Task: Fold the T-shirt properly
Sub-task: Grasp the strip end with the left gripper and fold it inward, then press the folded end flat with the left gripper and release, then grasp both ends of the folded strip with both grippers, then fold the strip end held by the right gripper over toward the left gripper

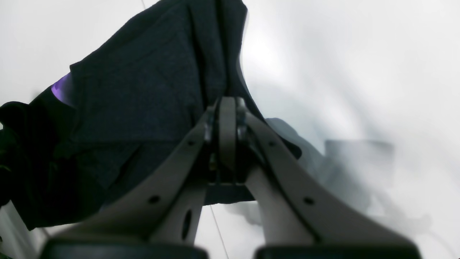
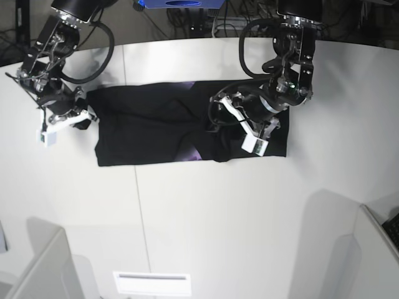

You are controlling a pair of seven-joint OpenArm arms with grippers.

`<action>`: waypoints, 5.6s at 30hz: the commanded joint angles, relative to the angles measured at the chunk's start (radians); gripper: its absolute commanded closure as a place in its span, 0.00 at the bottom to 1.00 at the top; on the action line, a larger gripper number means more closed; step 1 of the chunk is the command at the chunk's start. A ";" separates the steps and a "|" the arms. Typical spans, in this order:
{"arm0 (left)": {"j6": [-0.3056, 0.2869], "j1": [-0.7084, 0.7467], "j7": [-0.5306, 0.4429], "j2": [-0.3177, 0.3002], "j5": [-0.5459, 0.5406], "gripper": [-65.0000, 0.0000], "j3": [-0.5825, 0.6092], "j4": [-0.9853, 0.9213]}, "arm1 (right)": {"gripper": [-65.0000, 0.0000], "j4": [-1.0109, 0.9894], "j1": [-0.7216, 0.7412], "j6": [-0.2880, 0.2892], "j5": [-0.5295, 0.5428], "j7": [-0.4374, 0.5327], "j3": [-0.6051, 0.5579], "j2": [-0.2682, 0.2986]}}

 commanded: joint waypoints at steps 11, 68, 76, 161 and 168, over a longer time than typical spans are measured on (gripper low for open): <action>-0.013 -0.027 -0.017 0.006 -0.023 0.37 0.074 0.017 | 1.00 0.016 0.013 0.002 0.019 0.015 -0.005 0.011; 0.120 0.003 -0.026 -0.021 -0.020 1.00 -0.007 -0.086 | 1.00 0.014 0.030 0.002 0.019 0.014 -0.008 0.022; 0.125 -0.010 -0.026 -0.026 -0.020 1.00 0.052 -0.084 | 1.00 0.014 0.030 0.004 0.019 0.014 -0.008 0.025; -0.222 -0.008 -0.028 -0.028 0.103 1.00 -0.482 -0.282 | 1.00 -0.271 0.136 0.108 0.137 0.132 -0.416 0.140; -0.222 -0.008 -0.028 -0.028 0.101 1.00 -0.480 -0.278 | 1.00 -0.124 0.096 0.060 0.138 0.126 -0.474 0.112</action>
